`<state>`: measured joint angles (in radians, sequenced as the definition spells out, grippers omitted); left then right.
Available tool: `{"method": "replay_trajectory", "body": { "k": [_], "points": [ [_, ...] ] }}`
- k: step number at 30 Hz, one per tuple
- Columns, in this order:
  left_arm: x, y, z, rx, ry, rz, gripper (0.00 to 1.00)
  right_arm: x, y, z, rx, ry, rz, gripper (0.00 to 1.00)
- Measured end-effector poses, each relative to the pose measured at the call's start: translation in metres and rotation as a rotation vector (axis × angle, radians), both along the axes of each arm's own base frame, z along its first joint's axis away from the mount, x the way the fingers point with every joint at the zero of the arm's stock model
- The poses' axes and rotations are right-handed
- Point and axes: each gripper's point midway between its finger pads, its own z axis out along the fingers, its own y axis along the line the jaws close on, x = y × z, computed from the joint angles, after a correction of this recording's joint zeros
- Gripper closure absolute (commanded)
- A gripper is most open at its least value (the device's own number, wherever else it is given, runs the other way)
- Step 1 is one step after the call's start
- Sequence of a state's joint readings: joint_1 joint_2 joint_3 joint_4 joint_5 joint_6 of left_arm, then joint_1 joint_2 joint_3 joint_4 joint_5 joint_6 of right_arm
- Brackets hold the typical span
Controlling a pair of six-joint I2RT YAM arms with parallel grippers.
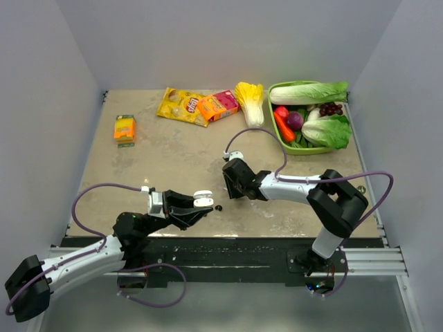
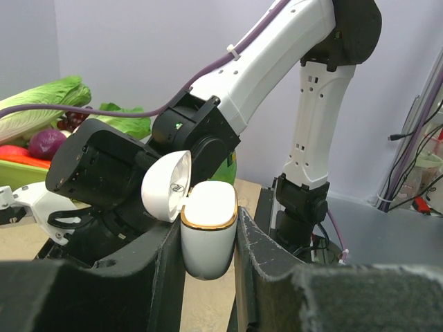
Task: Insert the wireless bluetooth earbuds into the charging case
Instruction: Pick up the earbud from the center of the board.
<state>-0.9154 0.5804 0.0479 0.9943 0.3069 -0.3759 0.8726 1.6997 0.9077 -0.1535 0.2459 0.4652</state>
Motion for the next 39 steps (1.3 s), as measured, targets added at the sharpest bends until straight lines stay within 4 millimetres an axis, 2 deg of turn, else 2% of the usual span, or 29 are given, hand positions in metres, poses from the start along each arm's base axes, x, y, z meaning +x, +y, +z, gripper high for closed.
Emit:
{"method": "replay_trajectory", "body": {
  "k": [5, 10, 15, 24, 30, 33, 39],
  "points": [
    [0.000, 0.000, 0.000, 0.000, -0.001, -0.002, 1.00, 0.000, 0.001, 0.000, 0.003, 0.000, 0.001, 0.72],
    [-0.001, 0.000, 0.000, 0.001, -0.001, -0.003, 1.00, -0.001, 0.002, 0.000, 0.005, 0.002, -0.002, 0.89],
    [-0.001, 0.000, 0.000, 0.001, -0.001, -0.003, 1.00, -0.001, 0.003, 0.001, 0.014, 0.004, -0.005, 1.00],
    [0.001, -0.001, -0.003, 0.010, 0.007, -0.003, 1.00, -0.009, 0.002, 0.002, 0.027, 0.021, 0.010, 1.00],
    [0.001, -0.002, -0.005, 0.015, 0.011, -0.002, 1.00, -0.018, -0.014, 0.003, 0.005, 0.025, -0.013, 1.00],
    [0.002, -0.003, -0.005, 0.016, 0.016, -0.003, 1.00, -0.013, -0.022, 0.003, -0.003, 0.023, -0.040, 1.00],
    [0.002, -0.002, -0.005, 0.012, 0.018, -0.002, 1.00, 0.008, -0.045, 0.003, -0.012, 0.017, -0.118, 0.98]
  ]
}}
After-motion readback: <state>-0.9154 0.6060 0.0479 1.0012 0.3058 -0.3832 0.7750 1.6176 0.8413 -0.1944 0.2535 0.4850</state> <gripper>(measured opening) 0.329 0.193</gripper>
